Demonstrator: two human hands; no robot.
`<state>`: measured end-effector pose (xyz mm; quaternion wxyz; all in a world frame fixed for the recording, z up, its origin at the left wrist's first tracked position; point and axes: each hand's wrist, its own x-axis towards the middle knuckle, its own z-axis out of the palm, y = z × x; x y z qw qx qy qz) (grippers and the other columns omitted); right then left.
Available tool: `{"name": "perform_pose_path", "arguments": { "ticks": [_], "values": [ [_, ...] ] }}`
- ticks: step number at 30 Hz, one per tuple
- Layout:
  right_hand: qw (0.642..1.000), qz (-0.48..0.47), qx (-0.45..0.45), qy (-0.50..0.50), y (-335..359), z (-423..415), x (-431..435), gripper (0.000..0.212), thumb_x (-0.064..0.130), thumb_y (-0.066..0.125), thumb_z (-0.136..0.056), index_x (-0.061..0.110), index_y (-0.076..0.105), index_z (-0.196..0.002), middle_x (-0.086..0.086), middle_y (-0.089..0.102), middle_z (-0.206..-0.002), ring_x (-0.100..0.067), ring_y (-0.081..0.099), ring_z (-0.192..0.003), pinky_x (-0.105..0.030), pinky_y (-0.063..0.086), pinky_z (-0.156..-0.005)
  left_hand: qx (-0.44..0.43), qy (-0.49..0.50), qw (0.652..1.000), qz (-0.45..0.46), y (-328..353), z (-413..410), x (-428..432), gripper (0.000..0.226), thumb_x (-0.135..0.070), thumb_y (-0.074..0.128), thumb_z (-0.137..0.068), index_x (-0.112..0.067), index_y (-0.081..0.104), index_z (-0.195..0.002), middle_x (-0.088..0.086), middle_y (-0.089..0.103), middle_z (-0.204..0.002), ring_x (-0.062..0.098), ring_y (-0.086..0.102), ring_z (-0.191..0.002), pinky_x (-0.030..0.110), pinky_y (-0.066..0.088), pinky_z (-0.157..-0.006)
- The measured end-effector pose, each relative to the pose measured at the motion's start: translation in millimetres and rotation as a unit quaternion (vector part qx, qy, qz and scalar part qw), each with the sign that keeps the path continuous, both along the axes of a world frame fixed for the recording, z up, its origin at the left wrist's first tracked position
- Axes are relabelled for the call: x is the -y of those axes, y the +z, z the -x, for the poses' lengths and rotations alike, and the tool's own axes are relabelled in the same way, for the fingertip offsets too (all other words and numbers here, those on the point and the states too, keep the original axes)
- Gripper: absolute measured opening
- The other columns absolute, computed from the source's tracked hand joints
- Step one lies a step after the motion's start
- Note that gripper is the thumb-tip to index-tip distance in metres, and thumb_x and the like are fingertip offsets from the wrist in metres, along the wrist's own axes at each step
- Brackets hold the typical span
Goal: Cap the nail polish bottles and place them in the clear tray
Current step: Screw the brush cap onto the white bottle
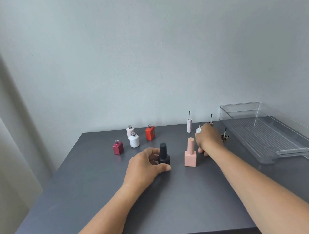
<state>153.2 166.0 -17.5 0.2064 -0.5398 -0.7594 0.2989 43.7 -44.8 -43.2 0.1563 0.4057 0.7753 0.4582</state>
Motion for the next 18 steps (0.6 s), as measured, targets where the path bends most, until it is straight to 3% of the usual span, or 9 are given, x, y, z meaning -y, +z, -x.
{"name": "perform_pose_path", "arguments": {
  "ticks": [4,6,8,11,15,18],
  "values": [
    [1.000,-0.001,-0.002,0.010,1.7,-2.8,2.6,0.019,0.012,0.043,-0.094,0.009,0.057,-0.106,-0.017,0.069,-0.081,-0.023,0.061,-0.039,-0.024,0.045,-0.038,0.015,0.019,0.999,-0.028,4.8,12.3,5.6,0.058,-0.049,0.092,-0.057,-0.044,0.066,-0.109,-0.018,0.070,-0.099,-0.001,0.066,-0.089,0.019,0.050,-0.080],
    [1.000,-0.004,-0.003,0.019,3.7,-6.3,4.9,0.018,0.013,0.044,-0.093,0.010,0.058,-0.105,-0.018,0.069,-0.081,-0.022,0.059,-0.036,-0.022,0.043,-0.035,0.025,0.061,0.996,-0.060,9.5,24.1,7.5,0.052,-0.052,0.088,-0.063,-0.040,0.067,-0.109,-0.013,0.071,-0.092,0.001,0.067,-0.085,0.026,0.055,-0.079],
    [0.999,-0.007,-0.009,0.035,6.0,-10.9,8.1,0.016,0.014,0.046,-0.092,0.011,0.059,-0.100,-0.016,0.069,-0.078,-0.024,0.061,-0.038,-0.023,0.044,-0.035,0.030,0.104,0.991,-0.077,13.3,37.0,6.3,0.044,-0.048,0.082,-0.074,-0.034,0.066,-0.113,-0.007,0.072,-0.076,0.003,0.068,-0.068,0.033,0.059,-0.066],
    [0.998,-0.008,-0.036,0.057,8.3,-17.8,12.2,0.011,0.015,0.047,-0.092,0.014,0.057,-0.095,-0.014,0.068,-0.080,-0.028,0.064,-0.046,-0.030,0.049,-0.039,0.007,0.133,0.990,-0.051,16.3,50.9,-0.1,0.040,-0.041,0.071,-0.084,-0.037,0.056,-0.121,-0.007,0.072,-0.061,0.007,0.064,-0.045,0.029,0.052,-0.044],
    [0.995,-0.014,-0.053,0.080,9.1,-23.8,14.6,0.010,0.018,0.048,-0.092,0.014,0.058,-0.092,-0.012,0.068,-0.075,-0.025,0.062,-0.042,-0.028,0.047,-0.037,0.017,0.143,0.990,-0.003,18.0,60.3,-11.0,0.028,-0.032,0.063,-0.083,-0.048,0.043,-0.095,-0.003,0.070,-0.055,0.014,0.063,-0.039,0.033,0.058,-0.044],
    [0.994,-0.020,-0.061,0.091,7.7,-27.2,15.6,0.010,0.019,0.050,-0.091,0.015,0.059,-0.093,-0.009,0.067,-0.071,-0.020,0.059,-0.036,-0.025,0.044,-0.034,0.016,0.150,0.988,0.025,18.7,64.2,-18.0,0.025,-0.029,0.061,-0.082,-0.043,0.041,-0.078,-0.004,0.070,-0.053,0.014,0.064,-0.040,0.029,0.055,-0.043]
  ]
}}
